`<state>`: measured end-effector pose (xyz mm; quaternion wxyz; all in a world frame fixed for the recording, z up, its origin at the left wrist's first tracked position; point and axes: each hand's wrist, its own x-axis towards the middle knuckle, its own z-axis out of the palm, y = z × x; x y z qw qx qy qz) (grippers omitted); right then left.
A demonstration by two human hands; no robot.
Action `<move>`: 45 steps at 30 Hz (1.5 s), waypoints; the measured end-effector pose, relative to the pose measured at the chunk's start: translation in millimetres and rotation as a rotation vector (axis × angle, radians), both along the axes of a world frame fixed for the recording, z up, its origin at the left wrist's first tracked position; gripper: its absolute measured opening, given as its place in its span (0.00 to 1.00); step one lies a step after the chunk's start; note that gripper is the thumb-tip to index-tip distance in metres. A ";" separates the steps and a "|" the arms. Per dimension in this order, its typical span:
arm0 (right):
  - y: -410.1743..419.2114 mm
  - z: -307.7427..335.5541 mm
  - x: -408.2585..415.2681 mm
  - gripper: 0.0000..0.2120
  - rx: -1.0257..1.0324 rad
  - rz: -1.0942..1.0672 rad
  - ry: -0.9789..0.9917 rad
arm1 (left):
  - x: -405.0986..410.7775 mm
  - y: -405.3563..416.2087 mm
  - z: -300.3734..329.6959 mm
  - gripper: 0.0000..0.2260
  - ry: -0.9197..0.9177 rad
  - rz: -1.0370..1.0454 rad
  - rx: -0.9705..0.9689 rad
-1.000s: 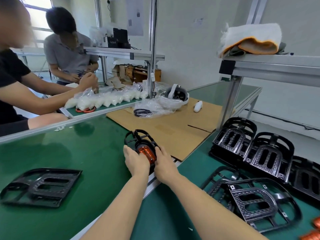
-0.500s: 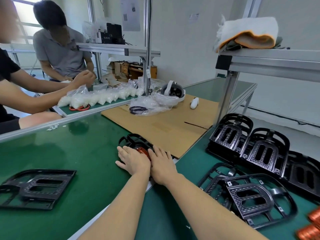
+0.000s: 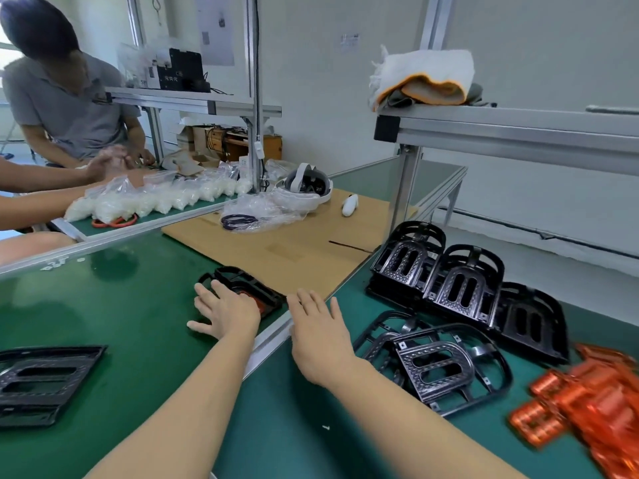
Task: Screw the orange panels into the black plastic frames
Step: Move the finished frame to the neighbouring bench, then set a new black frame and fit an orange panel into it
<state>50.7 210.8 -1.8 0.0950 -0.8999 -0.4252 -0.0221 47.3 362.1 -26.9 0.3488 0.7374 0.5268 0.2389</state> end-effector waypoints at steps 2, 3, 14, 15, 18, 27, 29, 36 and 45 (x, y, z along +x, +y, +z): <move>-24.3 2.3 -4.5 0.28 0.032 -0.035 -0.028 | -1.6 -17.2 3.7 0.24 -0.048 -0.072 0.139; -37.2 2.9 -6.3 0.27 0.045 -0.064 -0.036 | -1.7 -28.7 5.7 0.24 -0.076 -0.125 0.197; -158.0 -10.6 -35.3 0.26 0.067 -0.479 0.000 | 5.6 -185.2 17.1 0.23 -0.236 -0.870 0.320; -166.7 -12.0 -37.3 0.26 0.062 -0.510 0.008 | 8.0 -194.3 16.6 0.23 -0.198 -0.915 0.332; -190.1 -17.8 -40.1 0.27 0.046 -0.575 0.041 | 15.2 -215.9 13.2 0.24 -0.072 -0.992 0.362; -212.4 -33.7 -38.1 0.26 0.053 -0.556 0.091 | 31.2 -230.2 11.4 0.23 0.083 -0.925 0.551; -213.4 -36.3 -37.3 0.26 0.034 -0.539 0.093 | 33.7 -231.5 12.9 0.23 0.071 -0.915 0.540; -218.4 -36.6 -36.8 0.26 0.031 -0.497 0.077 | 36.7 -230.8 18.3 0.23 0.013 -0.943 0.421; -226.4 -29.9 -38.3 0.25 0.069 -0.457 0.072 | 37.5 -222.4 31.8 0.14 0.047 -0.926 0.344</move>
